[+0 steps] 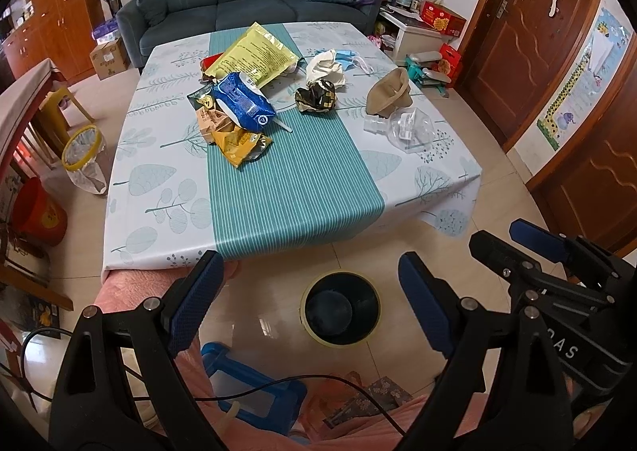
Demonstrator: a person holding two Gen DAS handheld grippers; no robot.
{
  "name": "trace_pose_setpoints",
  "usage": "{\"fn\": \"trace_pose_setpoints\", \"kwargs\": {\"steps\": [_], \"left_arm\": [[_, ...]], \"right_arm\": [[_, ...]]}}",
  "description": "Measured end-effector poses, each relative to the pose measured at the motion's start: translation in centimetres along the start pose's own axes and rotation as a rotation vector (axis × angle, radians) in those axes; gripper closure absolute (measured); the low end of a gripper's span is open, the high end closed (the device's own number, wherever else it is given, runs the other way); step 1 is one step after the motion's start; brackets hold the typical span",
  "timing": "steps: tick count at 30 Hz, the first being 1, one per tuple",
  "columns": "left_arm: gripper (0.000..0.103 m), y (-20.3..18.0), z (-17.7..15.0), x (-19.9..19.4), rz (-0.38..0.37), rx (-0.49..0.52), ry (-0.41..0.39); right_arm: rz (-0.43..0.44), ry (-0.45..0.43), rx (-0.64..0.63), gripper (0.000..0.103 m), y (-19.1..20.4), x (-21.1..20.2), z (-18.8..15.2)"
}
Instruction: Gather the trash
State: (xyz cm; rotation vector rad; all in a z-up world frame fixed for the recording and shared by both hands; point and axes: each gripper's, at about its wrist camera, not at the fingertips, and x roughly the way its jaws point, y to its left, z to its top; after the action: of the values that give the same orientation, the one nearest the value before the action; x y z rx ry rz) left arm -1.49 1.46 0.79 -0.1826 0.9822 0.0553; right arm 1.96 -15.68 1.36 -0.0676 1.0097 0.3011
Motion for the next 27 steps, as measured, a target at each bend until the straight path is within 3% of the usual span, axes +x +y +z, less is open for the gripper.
{"fn": "trace_pose_setpoints", "kwargs": {"steps": [15,27], "left_arm": [[0.015,-0.1,0.0,0.0,0.004,0.017,0.009],[0.015,2.0,3.1,1.8,0.001,0.039,0.024]], "right_arm": [[-0.011,-0.009,0.004,0.048,0.0,-0.3,0.6],[-0.017,-0.013,-0.004,0.048,2.2,0.3,2.8]]}}
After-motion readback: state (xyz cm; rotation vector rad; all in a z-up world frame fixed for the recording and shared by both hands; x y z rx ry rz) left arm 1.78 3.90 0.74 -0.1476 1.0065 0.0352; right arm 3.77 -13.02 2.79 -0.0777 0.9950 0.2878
